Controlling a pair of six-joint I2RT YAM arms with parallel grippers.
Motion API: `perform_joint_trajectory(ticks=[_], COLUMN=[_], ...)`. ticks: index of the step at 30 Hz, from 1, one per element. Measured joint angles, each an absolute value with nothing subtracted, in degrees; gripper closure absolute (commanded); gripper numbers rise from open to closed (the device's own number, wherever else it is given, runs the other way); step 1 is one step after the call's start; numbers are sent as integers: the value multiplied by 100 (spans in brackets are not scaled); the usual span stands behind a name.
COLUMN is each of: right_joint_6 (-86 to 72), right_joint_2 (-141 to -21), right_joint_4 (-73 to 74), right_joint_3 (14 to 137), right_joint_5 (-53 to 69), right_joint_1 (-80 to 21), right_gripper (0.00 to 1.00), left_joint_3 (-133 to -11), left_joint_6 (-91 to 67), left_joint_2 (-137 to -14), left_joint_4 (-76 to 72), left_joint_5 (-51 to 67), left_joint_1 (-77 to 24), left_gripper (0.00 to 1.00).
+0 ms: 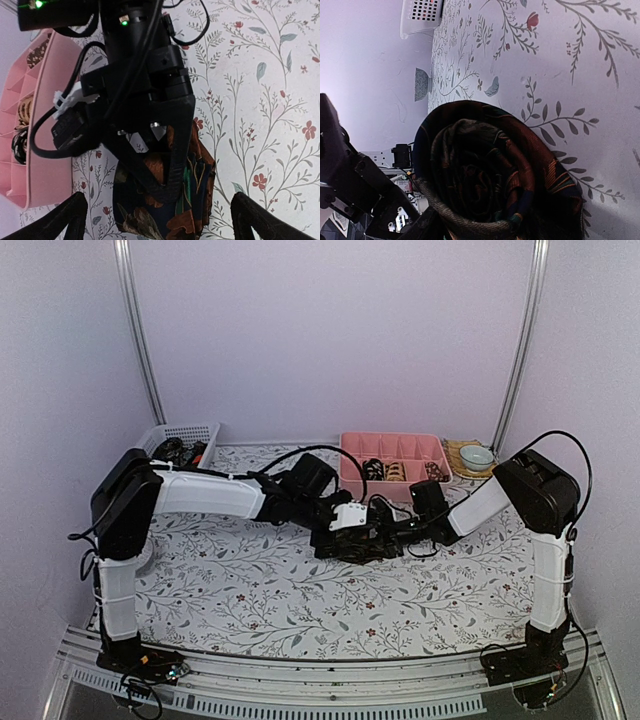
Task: Roll the ties
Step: Roll the tie at the center of the board.
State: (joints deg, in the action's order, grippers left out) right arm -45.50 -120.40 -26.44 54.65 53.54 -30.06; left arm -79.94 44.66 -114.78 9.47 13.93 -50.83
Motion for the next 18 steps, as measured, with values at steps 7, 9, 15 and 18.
perform_joint_trajectory(ticks=[7,9,15,18], right_joint_6=[-4547,-4545,-4541,-4541], right_joint_2=[-12040,-12040,-12040,-12040], right_joint_4=[-2689,-2694,-2698,-2698], right_joint_3=[5446,5441,5441,5441], right_joint_5=[5354,5354,5354,5354], right_joint_1=[-3006,-3004,-3006,-3006], right_gripper=[49,49,49,49], left_joint_3=[-8353,-8366,-8582,-8613], left_joint_6=[4611,4648,4711,4740], left_joint_2=[-12060,-12108,-12280,-12315], left_joint_4=[1271,1293,1326,1323], left_joint_5=[1426,1409,1273,1227], left_joint_1=[-5004,-4993,-4991,-4991], left_gripper=[0,0,0,0])
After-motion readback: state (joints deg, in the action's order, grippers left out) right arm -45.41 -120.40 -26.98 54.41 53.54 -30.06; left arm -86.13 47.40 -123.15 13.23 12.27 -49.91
